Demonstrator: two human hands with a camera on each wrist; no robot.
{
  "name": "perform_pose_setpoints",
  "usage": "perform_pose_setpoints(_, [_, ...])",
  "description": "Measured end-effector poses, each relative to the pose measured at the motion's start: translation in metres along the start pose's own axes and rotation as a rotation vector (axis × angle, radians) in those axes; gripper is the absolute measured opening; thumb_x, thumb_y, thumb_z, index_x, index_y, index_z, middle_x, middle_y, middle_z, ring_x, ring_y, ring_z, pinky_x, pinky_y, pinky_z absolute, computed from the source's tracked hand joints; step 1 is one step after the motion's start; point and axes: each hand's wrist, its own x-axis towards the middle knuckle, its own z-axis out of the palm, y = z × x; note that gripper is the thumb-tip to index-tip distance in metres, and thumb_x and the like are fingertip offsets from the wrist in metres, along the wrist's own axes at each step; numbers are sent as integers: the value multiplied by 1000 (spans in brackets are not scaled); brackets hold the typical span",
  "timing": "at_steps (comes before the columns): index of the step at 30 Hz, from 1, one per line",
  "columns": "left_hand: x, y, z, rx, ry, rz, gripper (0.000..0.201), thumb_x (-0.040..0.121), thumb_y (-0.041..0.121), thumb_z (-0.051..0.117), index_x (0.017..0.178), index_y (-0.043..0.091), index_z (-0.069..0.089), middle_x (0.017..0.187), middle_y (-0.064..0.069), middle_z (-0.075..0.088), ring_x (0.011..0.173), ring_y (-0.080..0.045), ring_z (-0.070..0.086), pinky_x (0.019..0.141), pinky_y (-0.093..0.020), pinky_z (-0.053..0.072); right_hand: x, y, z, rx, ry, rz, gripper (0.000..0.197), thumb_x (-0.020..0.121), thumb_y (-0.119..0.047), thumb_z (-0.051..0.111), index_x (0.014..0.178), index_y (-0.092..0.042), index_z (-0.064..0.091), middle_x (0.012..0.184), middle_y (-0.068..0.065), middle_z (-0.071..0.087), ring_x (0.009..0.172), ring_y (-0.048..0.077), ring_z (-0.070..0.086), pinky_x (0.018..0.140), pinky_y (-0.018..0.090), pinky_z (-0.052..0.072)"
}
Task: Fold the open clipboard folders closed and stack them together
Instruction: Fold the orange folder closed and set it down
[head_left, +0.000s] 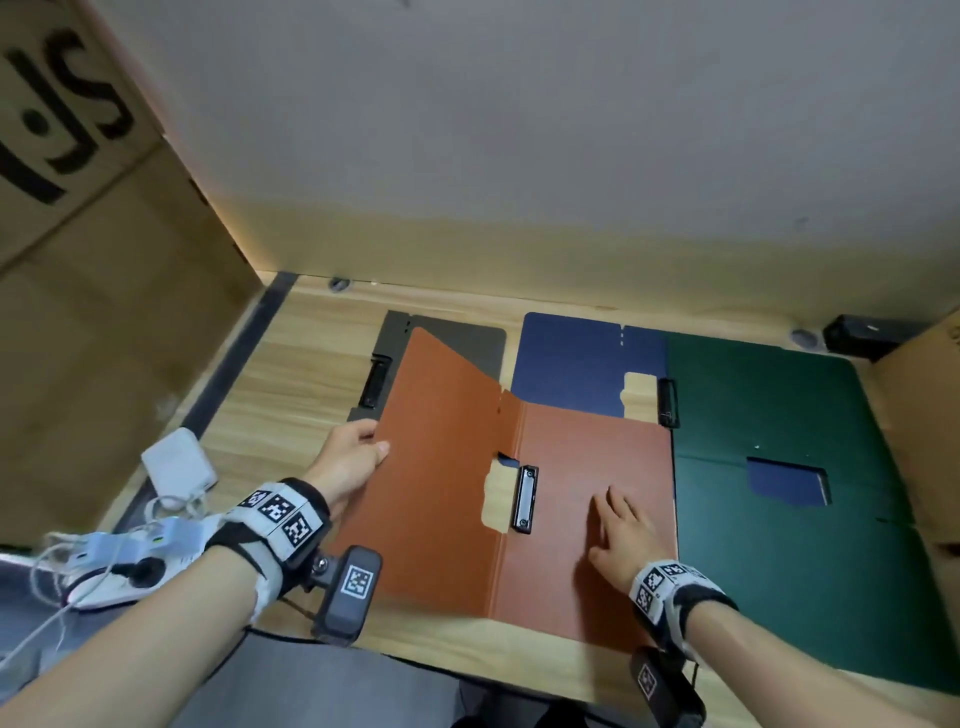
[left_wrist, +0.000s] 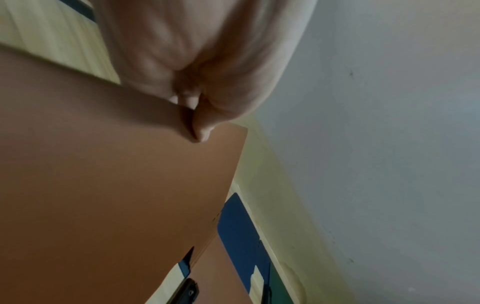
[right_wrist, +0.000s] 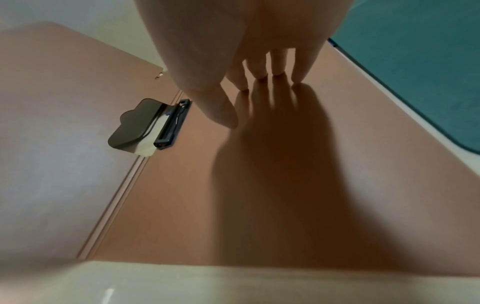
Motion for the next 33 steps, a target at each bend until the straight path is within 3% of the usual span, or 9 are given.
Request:
perform_pose_setpoints(5, [-32, 32, -1, 52, -195, 92, 19, 97, 5, 51, 107, 13, 65, 102, -12, 71, 74, -18, 65, 55, -24, 51, 4, -4, -18, 113, -80, 6, 76, 88, -34, 55, 154, -18, 21, 164, 5, 7, 150, 28, 10, 122, 38, 13])
perform_pose_setpoints(9, [-50, 58, 19, 135, -310, 171, 16, 93, 17, 59, 107, 16, 67, 102, -8, 72, 86, -21, 70, 67, -36, 58, 2, 5, -38, 291, -63, 16, 61, 91, -31, 55, 147, -15, 39, 159, 5, 28, 144, 23, 32, 118, 31, 23])
perform_pose_setpoints(12, [-55, 71, 43, 227, -368, 247, 23, 93, 34, 59, 110, 20, 65, 101, -1, 71, 83, -8, 67, 59, -22, 52, -3, 14, -55, 456, -12, 7, 46, 95, -30, 54, 137, -11, 52, 139, 4, 56, 128, 20, 53, 105, 23, 35])
perform_pose_setpoints(15, [-53, 78, 73, 228, -447, 273, 30, 97, 38, 49, 105, 15, 68, 104, -6, 72, 81, -9, 66, 61, -21, 45, -7, 23, -68, 607, 29, -2, 39, 96, -37, 49, 118, -10, 65, 119, 7, 69, 113, 25, 62, 104, 35, 43])
perform_pose_setpoints(19, [-42, 74, 114, 258, -518, 253, 23, 97, 30, 47, 100, 20, 68, 99, -2, 73, 80, -10, 65, 62, -24, 47, -18, 31, -78, 935, 57, 72, 48, 102, -42, 34, 107, -9, 69, 100, 12, 74, 89, 26, 67, 81, 34, 46])
perform_pose_setpoints(24, [-18, 53, 148, 360, -501, 188, 23, 96, 26, 47, 103, 16, 67, 104, -3, 72, 84, -11, 64, 64, -24, 46, -14, 50, -70, 1103, 76, 173, 64, 99, -54, 25, 106, -8, 70, 94, 11, 75, 79, 19, 64, 83, 36, 47])
perform_pose_setpoints(27, [0, 33, 158, 392, -425, 126, 21, 96, 22, 47, 101, 16, 67, 106, -5, 70, 94, -21, 67, 59, -23, 42, -8, 64, -58, 977, 84, 200, 62, 91, -62, 39, 120, -13, 64, 116, -1, 68, 108, 18, 62, 103, 39, 43])
perform_pose_setpoints(30, [11, 15, 167, 421, -349, 39, 23, 96, 16, 48, 114, 14, 62, 115, -4, 63, 100, -25, 61, 76, -31, 49, -7, 75, -51, 790, 91, 146, 30, 91, -36, 53, 113, -18, 62, 110, -2, 67, 105, 23, 63, 97, 38, 46])
perform_pose_setpoints(33, [17, -2, 174, 473, -290, -62, 40, 93, 16, 52, 132, 10, 50, 126, -8, 59, 116, -34, 59, 97, -39, 47, 0, 81, -48, 553, 80, 161, 34, 87, -25, 58, 120, -17, 57, 109, 4, 61, 105, 26, 57, 92, 35, 45])
